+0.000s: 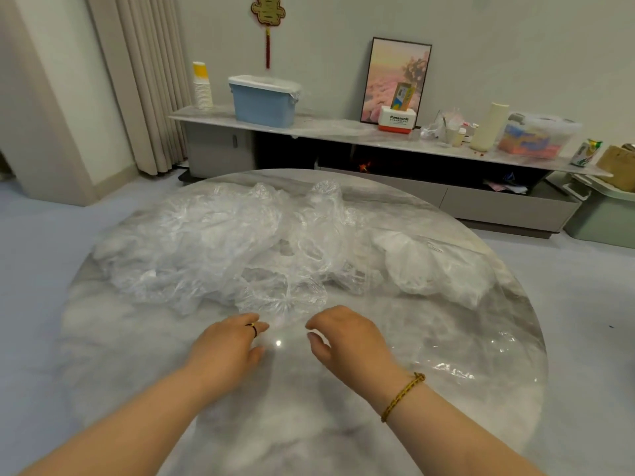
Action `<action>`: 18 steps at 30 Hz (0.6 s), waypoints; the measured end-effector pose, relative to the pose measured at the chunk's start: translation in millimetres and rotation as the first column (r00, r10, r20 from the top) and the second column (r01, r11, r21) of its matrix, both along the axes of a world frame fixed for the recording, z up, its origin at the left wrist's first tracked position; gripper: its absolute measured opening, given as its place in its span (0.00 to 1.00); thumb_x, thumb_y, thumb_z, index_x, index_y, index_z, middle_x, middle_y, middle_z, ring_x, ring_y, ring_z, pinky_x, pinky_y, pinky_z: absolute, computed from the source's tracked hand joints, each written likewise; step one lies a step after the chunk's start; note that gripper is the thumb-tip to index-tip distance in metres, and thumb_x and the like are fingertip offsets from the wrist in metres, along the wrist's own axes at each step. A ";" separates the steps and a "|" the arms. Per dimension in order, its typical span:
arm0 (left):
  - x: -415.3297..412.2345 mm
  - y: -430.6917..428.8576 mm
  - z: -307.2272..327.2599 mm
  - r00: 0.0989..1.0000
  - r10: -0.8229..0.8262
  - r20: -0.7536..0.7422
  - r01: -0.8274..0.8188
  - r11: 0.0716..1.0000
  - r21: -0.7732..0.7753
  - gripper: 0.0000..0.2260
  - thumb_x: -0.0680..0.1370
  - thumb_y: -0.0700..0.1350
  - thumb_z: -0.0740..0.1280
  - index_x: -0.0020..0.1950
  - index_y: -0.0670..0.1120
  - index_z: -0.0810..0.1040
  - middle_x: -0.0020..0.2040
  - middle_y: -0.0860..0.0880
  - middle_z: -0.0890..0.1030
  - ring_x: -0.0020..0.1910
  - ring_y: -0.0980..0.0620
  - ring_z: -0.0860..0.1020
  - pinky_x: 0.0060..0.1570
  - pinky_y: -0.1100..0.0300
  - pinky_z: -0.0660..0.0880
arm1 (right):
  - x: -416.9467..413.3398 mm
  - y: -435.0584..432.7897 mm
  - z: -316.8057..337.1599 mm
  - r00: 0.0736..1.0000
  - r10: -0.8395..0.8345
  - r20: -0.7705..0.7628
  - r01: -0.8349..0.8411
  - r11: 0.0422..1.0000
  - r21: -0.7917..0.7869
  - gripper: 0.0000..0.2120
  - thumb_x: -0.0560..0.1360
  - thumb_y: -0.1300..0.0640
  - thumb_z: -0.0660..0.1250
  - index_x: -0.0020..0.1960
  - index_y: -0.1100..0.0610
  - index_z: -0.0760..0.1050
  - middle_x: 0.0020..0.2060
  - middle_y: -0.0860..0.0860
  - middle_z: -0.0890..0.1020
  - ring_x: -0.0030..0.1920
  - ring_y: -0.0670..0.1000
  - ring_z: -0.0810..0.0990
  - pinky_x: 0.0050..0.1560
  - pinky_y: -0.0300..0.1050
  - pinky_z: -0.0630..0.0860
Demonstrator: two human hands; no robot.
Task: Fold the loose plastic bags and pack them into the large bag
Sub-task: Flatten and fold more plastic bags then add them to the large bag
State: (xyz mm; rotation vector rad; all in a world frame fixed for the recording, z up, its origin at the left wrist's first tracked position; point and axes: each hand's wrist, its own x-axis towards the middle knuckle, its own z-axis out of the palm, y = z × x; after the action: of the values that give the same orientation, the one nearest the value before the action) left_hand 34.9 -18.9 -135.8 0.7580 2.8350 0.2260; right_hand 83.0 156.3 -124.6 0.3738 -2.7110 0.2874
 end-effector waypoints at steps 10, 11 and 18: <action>5.9 -40.7 -31.3 0.993 0.021 0.118 -0.007 0.994 -0.112 0.69 0.35 0.71 0.15 0.75 0.47 0.35 0.76 0.51 0.36 0.71 0.59 0.34 0.70 0.60 0.35 | -60.2 -30.1 -49.1 0.980 -0.095 0.177 0.069 0.987 0.144 0.18 0.42 0.61 0.80 0.30 0.55 0.78 0.26 0.48 0.78 0.27 0.48 0.78 0.27 0.32 0.70; 4.6 -42.2 -32.8 0.990 0.015 0.140 -0.001 0.995 -0.104 0.69 0.36 0.71 0.15 0.75 0.47 0.35 0.75 0.51 0.36 0.69 0.61 0.33 0.70 0.60 0.34 | -65.2 -30.3 -51.5 0.981 -0.126 0.146 0.103 0.983 0.154 0.20 0.36 0.60 0.80 0.25 0.53 0.75 0.21 0.47 0.74 0.23 0.47 0.74 0.23 0.30 0.66; 0.6 -44.4 -34.6 0.991 -0.002 0.132 0.011 0.998 -0.062 0.68 0.36 0.72 0.15 0.75 0.47 0.35 0.75 0.52 0.35 0.64 0.63 0.31 0.69 0.61 0.33 | -68.5 -29.5 -57.0 0.990 -0.142 -0.012 0.142 0.986 0.092 0.20 0.40 0.60 0.81 0.23 0.52 0.71 0.20 0.46 0.71 0.22 0.46 0.72 0.23 0.30 0.64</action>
State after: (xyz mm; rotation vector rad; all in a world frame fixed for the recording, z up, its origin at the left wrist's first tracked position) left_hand 35.6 -63.2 -170.4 0.7120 2.7016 0.1783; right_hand 14.5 126.9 -181.6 0.2053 -2.7355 0.1204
